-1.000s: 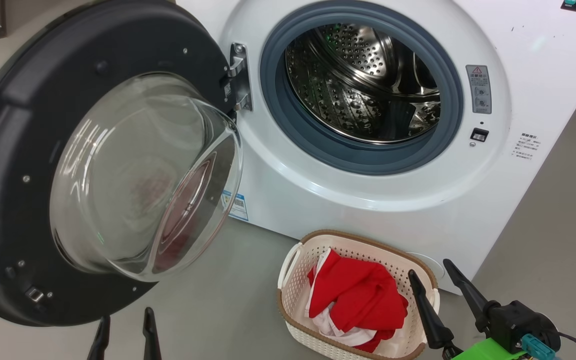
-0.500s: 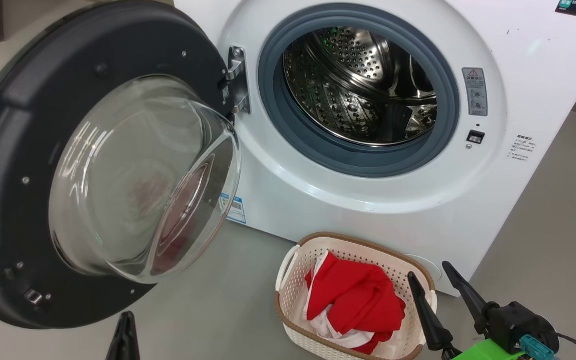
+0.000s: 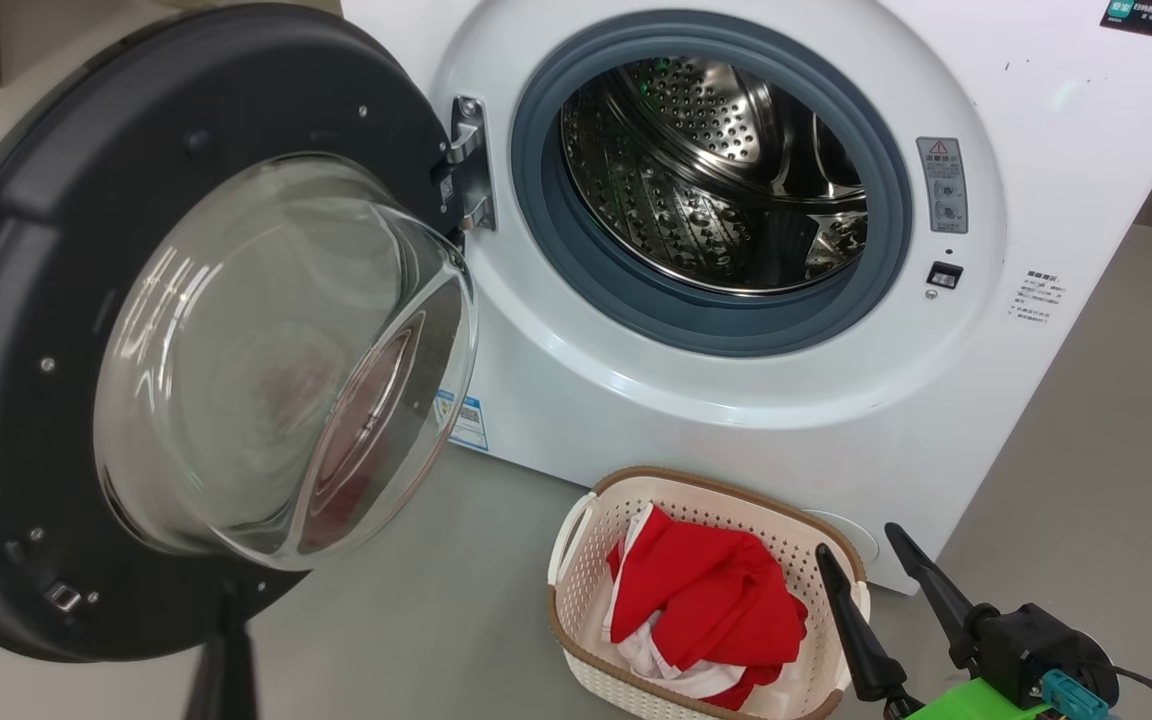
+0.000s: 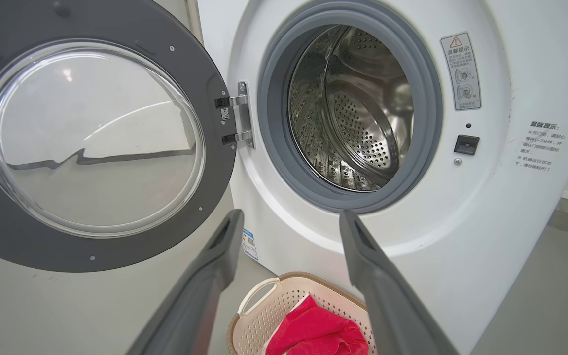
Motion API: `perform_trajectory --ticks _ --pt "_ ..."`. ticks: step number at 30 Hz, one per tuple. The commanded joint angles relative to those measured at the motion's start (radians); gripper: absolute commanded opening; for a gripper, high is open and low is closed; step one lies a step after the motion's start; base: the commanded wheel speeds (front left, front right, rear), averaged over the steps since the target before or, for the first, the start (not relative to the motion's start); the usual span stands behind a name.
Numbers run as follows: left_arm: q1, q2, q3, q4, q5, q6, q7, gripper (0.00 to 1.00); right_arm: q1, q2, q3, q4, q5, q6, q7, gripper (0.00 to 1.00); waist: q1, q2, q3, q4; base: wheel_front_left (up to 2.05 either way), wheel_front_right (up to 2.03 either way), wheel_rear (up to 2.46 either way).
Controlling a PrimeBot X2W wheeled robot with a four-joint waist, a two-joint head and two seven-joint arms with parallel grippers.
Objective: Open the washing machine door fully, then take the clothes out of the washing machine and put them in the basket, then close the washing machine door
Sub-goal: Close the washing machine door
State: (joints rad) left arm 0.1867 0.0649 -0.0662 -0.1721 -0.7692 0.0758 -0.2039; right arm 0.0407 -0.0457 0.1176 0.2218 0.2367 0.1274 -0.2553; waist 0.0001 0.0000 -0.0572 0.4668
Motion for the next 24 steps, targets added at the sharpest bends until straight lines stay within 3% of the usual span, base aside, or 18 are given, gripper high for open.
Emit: perform_trajectory --ticks 1,3,8,13,19,24 --pt "-0.029 -0.006 0.064 -0.058 -0.112 -0.034 -0.004 0.00 -0.008 -0.004 0.022 -0.029 0.005 0.003 -0.006 1.00 -0.0001 0.0000 0.000 0.001 0.00 0.00 0.00" --pt "-0.032 -0.008 0.081 -0.077 -0.177 -0.048 0.000 0.00 -0.008 -0.004 0.022 -0.029 0.005 0.003 -0.006 1.00 -0.0001 0.0000 0.001 0.001 0.00 0.00 0.00" --pt "-0.046 -0.012 0.196 -0.168 -0.459 -0.087 0.003 0.00 -0.008 -0.004 0.019 -0.033 0.004 0.003 -0.006 1.00 -0.0001 0.0000 0.004 0.005 0.00 0.00 0.00" --pt "-0.067 0.005 0.347 -0.234 -0.621 -0.102 0.000 0.00 -0.005 -0.004 0.014 -0.036 0.003 0.003 -0.006 1.00 -0.0001 0.0000 0.008 0.014 0.00 0.00 0.00" --pt "-0.106 0.081 0.534 -0.243 -0.766 -0.116 0.007 0.00 -0.006 -0.004 0.011 -0.037 0.001 0.003 -0.006 1.00 -0.0001 0.0000 0.013 0.022 0.00 0.00 0.00" --pt "-0.154 0.175 0.656 -0.155 -0.848 -0.100 0.028 0.00 -0.010 -0.004 0.007 -0.040 -0.002 0.003 -0.006 1.00 -0.0001 0.0000 0.023 0.028 0.00 0.00 0.00"
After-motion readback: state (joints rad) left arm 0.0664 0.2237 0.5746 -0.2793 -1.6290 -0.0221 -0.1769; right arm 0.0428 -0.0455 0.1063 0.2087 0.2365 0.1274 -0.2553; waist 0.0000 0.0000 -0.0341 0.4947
